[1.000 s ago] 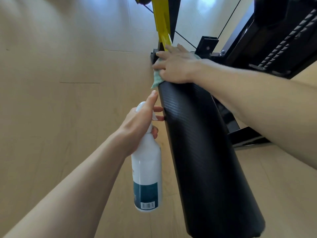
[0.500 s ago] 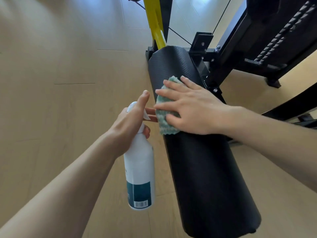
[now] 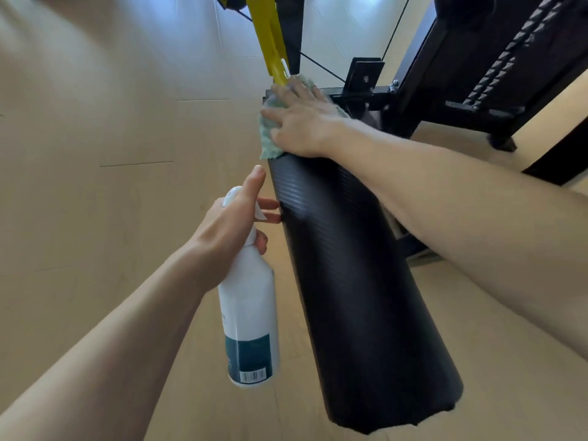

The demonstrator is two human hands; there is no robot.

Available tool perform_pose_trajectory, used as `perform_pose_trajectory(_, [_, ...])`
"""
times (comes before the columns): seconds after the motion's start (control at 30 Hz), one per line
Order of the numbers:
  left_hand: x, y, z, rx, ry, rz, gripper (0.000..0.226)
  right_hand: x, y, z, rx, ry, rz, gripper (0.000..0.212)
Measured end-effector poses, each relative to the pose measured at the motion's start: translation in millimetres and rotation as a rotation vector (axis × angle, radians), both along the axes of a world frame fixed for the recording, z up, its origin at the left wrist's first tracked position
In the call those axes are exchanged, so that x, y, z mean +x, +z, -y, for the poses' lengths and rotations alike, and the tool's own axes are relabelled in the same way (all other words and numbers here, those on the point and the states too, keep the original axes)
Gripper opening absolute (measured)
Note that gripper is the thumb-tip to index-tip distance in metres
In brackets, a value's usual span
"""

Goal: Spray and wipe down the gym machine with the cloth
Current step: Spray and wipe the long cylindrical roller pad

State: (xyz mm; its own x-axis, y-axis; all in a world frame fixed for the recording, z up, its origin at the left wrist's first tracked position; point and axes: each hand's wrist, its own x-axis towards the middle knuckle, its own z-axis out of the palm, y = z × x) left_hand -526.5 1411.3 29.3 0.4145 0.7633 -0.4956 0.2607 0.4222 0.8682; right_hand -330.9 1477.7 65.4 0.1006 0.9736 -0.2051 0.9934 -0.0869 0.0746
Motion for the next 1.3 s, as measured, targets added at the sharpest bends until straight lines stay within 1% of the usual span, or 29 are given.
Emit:
perform_pose_trajectory(0.1, [-1,3,6,0.038,-0.022,-0.019,0.063,-19,0,84,0.034,0.015,-0.088,0.056])
perform_pose_trajectory(0.23, [-1,4,9,0.021,-0.025,-0.025,0.063,-49,-7,211,0.085,0.044,-0.178,0.065])
perform_pose_trajectory(0.33, [-1,3,6,0.022,-0.022,-0.017,0.063,-56,-10,259,0.061,0.061,-0.223,0.066])
perform_pose_trajectory(0.4, [-1,3,5,0.018,-0.031,-0.019,0.063,-52,-9,259,0.06,0.084,-0.233,0.067])
perform_pose_trajectory(0.5, [1,3,5,0.036,-0.044,-0.013,0.06,-34,-6,214,0.079,0.103,-0.239,0.069])
perform_pose_trajectory(0.63, [5,1,3,0.087,-0.076,-0.028,0.067,1,-7,115,0.131,-0.012,-0.322,0.062])
perform_pose_trajectory(0.73, [7,1,0,0.072,-0.042,-0.01,0.069,22,-8,44,0.149,-0.108,-0.377,0.06])
perform_pose_trajectory(0.8, [8,2,-1,0.066,-0.056,-0.032,0.069,32,-9,11,0.162,-0.168,-0.42,0.061])
perform_pose_trajectory(0.9, [8,5,0,0.088,-0.102,-0.076,0.069,37,-8,-6,0.164,-0.242,-0.474,0.061])
perform_pose_trajectory(1.0, [7,5,3,0.079,-0.101,-0.078,0.07,28,-4,9,0.166,-0.29,-0.486,0.062])
perform_pose_trajectory(1.07, [7,3,5,0.063,-0.097,-0.051,0.071,14,-3,37,0.154,-0.288,-0.42,0.062])
perform_pose_trajectory(1.17, [5,0,5,0.045,-0.094,-0.048,0.08,-11,-11,104,0.15,-0.219,-0.354,0.063])
perform_pose_trajectory(1.3, [4,1,7,0.018,-0.067,-0.052,0.087,-50,-23,219,0.263,-0.097,-0.293,0.068])
